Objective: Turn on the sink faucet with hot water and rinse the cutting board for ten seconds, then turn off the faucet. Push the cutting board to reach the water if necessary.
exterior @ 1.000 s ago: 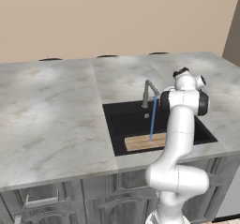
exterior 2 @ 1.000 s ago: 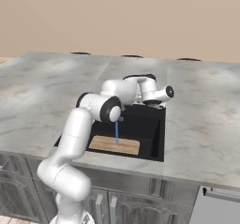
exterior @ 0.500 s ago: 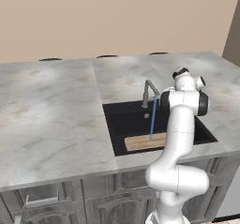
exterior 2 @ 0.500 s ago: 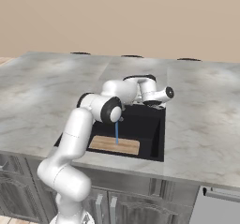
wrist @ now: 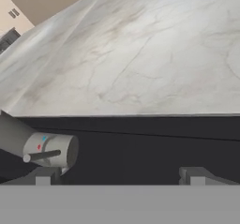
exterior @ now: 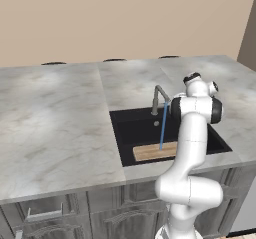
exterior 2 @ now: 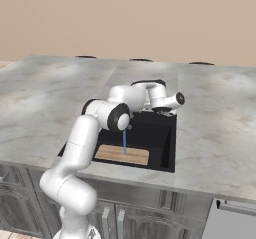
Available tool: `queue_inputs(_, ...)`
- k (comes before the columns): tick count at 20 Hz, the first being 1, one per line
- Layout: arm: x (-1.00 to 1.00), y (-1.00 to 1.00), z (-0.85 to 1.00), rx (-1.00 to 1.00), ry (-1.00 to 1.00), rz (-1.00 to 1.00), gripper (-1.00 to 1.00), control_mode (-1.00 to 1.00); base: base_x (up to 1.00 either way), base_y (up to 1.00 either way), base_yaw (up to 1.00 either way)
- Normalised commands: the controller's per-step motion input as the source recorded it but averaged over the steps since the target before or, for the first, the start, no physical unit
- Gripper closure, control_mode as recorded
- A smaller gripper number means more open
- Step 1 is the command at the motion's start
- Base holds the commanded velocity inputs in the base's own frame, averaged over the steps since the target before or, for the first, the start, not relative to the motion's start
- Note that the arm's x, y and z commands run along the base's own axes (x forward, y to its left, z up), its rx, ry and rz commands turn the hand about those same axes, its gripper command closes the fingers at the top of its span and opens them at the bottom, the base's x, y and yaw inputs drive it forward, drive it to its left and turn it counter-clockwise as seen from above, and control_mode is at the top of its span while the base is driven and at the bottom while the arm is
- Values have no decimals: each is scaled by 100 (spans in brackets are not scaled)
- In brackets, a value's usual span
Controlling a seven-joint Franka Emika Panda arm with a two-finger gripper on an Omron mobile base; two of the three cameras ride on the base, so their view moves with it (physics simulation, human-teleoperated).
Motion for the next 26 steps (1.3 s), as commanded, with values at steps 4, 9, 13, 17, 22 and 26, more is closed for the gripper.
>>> queue_inputs(4, 4, 14, 0, 0, 0, 0, -100, -100, 0, 0, 0)
queue_inputs(9, 4, 9, 0, 0, 0, 0, -100, -100, 0, 0, 0)
queue_inputs(13, 0, 6, 0, 0, 0, 0, -100, -100, 0, 0, 0)
queue_inputs(17, 0, 11, 0, 0, 0, 0, -100, -100, 0, 0, 0)
queue_inputs(22, 0, 1, 0, 0, 0, 0, -100, -100, 0, 0, 0)
queue_inputs(26, 3, -1, 0, 0, 0, 0, -100, -100, 0, 0, 0)
